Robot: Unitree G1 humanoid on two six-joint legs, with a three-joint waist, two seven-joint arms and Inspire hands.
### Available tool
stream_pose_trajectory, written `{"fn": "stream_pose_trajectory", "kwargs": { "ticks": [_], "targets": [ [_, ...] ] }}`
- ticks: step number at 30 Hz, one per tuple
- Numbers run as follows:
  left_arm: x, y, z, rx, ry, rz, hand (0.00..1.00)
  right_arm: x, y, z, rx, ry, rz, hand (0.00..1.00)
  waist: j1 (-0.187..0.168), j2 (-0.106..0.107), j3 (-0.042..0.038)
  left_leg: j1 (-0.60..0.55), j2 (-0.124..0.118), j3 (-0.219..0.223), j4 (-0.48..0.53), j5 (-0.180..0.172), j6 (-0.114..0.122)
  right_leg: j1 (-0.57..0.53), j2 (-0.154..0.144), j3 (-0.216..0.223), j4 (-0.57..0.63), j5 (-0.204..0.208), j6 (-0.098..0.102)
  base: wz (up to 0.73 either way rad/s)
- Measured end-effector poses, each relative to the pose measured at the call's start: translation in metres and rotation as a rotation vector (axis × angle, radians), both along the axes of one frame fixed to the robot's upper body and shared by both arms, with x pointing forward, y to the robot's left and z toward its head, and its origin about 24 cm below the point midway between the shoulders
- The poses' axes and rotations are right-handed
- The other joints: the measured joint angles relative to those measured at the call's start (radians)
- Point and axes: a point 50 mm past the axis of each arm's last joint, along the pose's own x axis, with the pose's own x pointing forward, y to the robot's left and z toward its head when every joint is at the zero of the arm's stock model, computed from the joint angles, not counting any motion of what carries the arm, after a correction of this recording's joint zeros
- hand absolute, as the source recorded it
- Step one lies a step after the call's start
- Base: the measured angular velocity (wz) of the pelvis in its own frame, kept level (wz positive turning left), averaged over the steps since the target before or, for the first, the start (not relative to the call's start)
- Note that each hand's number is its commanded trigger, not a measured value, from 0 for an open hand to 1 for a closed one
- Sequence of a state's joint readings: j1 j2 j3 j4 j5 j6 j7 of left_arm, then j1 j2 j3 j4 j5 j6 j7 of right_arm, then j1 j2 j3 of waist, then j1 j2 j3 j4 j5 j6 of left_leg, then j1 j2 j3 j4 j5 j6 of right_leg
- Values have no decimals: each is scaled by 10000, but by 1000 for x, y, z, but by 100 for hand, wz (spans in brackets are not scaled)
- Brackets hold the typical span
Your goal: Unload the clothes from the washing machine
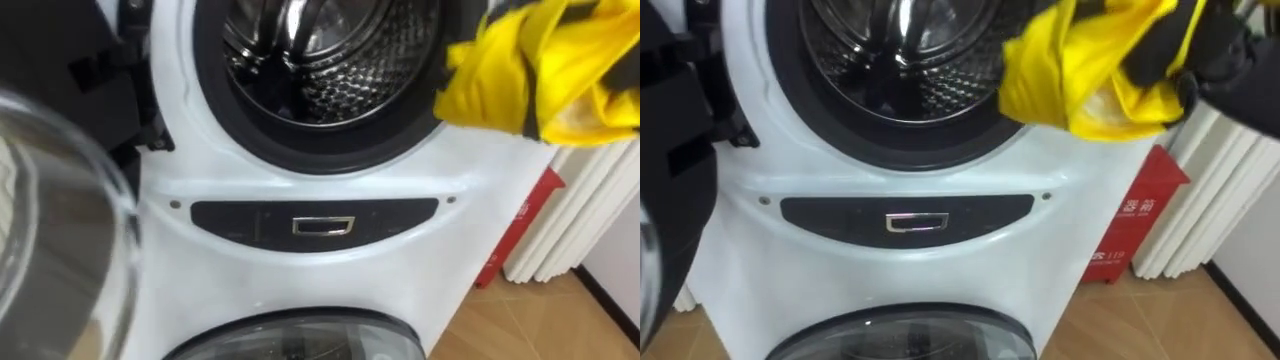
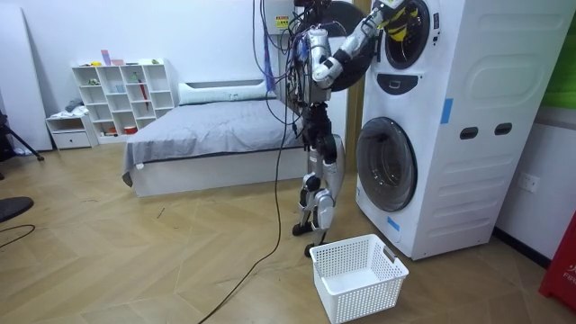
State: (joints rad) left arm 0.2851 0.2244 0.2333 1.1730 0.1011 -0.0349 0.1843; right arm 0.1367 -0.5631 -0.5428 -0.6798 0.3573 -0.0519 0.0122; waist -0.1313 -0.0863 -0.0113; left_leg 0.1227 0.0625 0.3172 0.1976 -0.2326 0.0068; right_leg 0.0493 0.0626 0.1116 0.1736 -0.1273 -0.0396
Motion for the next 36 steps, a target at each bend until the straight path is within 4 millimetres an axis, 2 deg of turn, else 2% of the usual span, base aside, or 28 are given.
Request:
{"fn": "stream_pose_trajectory", "kwargs": {
  "ticks": [1, 2, 4, 5, 7, 11, 13, 18, 20, 21, 23, 25, 26, 28, 29, 31, 35, 36],
  "targets": [
    [-1, 0, -1, -32, 91, 41, 0, 0, -2, -2, 23, 122, -61, 100, -105, 10, 64, 101, 24, 186, -28, -12, -24, -18, 58, 202, 25, 18, -2, -44],
    [-1, 0, -1, -38, 129, 42, 0, 1, -3, -4, 52, 205, -107, 100, -180, 98, 40, 107, 53, 280, -52, -31, -46, -40, 83, 261, 28, 30, -5, -49],
    [4, 5, 1, 75, 38, -44, 0, 3, -11, -14, 384, 791, -321, 100, -503, 89, 79, 89, 129, 659, -112, -46, -70, -292, 127, 485, 173, 41, -18, -45],
    [7, 7, 2, 128, -17, -86, 0, 3, -13, -18, 492, 989, -397, 100, -553, 91, 97, 94, 130, 761, -109, -49, -79, -342, 164, 565, 196, 51, -27, -54],
    [22, 11, 3, 241, -268, -426, 0, 4, -23, -37, 848, 2024, -697, 100, -641, 79, 111, 81, 172, 1194, -144, -83, -133, -606, 318, 970, 330, 65, -33, -54],
    [44, 8, 3, 142, -734, -947, 0, -3, -39, -75, 1411, 4161, -1136, 100, -806, 87, 79, 99, 199, 1738, -320, -115, -190, -861, 473, 1433, 335, 112, -21, -43],
    [58, 6, 3, -29, -952, -1296, 0, -7, -50, -98, 1845, 5432, -1357, 100, -835, 152, 141, 103, 290, 2162, -338, -197, -271, -991, 622, 1838, 367, 228, -17, -56],
    [87, 0, 4, -325, -1246, -2298, 0, -14, -65, -142, 3020, 7146, -2007, 100, -945, 161, 205, 126, 318, 2422, -317, -233, -315, -1203, 716, 2127, 474, 247, -27, -37],
    [90, -3, 3, -495, -1014, -2518, 0, -13, -65, -153, 3268, 7584, -1931, 100, -1024, 283, 254, 122, 343, 2648, -318, -310, -356, -1236, 800, 2357, 473, 250, -20, -37],
    [88, -3, 2, -534, -923, -2650, 0, -15, -66, -165, 3561, 7952, -1971, 100, -1115, 325, 282, 120, 351, 2730, -314, -317, -359, -1282, 820, 2418, 466, 252, -18, -27],
    [88, -7, 1, -634, -815, -2892, 0, -19, -69, -182, 3954, 8539, -2214, 100, -1129, 463, 277, 99, 371, 2899, -309, -352, -385, -1422, 899, 2569, 474, 252, -18, -29],
    [87, -11, -1, -814, -697, -3047, 0, -23, -70, -197, 4259, 9090, -2385, 100, -1113, 788, 224, -18, 450, 3227, -227, -445, -444, -1632, 999, 2816, 484, 286, -6, -39],
    [86, -11, -1, -853, -617, -3070, 0, -25, -71, -203, 4385, 9298, -2427, 100, -1117, 853, 186, -60, 467, 3285, -185, -463, -459, -1702, 1041, 2870, 499, 287, -8, -37],
    [84, -13, -2, -931, -464, -3112, 0, -33, -72, -229, 4901, 10232, -2586, 100, -1166, 1078, 226, -68, 499, 3343, -61, -474, -470, -1745, 1124, 2976, 492, 290, -14, -27],
    [84, -14, -3, -967, -427, -3151, 0, -35, -72, -236, 5056, 10476, -2610, 100, -1202, 1146, 234, -70, 499, 3348, -60, -474, -470, -1750, 1124, 2994, 498, 292, -17, -15],
    [82, -20, -5, -1167, -269, -3289, 0, -42, -69, -264, 5651, 11499, -2739, 100, -1255, 1426, 201, -82, 495, 3417, -66, -474, -470, -1830, 1130, 3122, 626, 293, -18, -17],
    [88, -25, -6, -1298, -380, -3455, 0, -48, -59, -292, 6031, 12542, -2960, 100, -1358, 1762, 185, -317, 457, 3452, -63, -473, -470, -2145, 1191, 3221, 674, 298, 13, -10],
    [88, -26, -6, -1356, -381, -3456, 0, -50, -58, -300, 6216, 12806, -3063, 100, -1389, 1861, 154, -396, 454, 3434, -59, -473, -469, -2241, 1165, 3255, 711, 305, 22, -8]
  ]
}}
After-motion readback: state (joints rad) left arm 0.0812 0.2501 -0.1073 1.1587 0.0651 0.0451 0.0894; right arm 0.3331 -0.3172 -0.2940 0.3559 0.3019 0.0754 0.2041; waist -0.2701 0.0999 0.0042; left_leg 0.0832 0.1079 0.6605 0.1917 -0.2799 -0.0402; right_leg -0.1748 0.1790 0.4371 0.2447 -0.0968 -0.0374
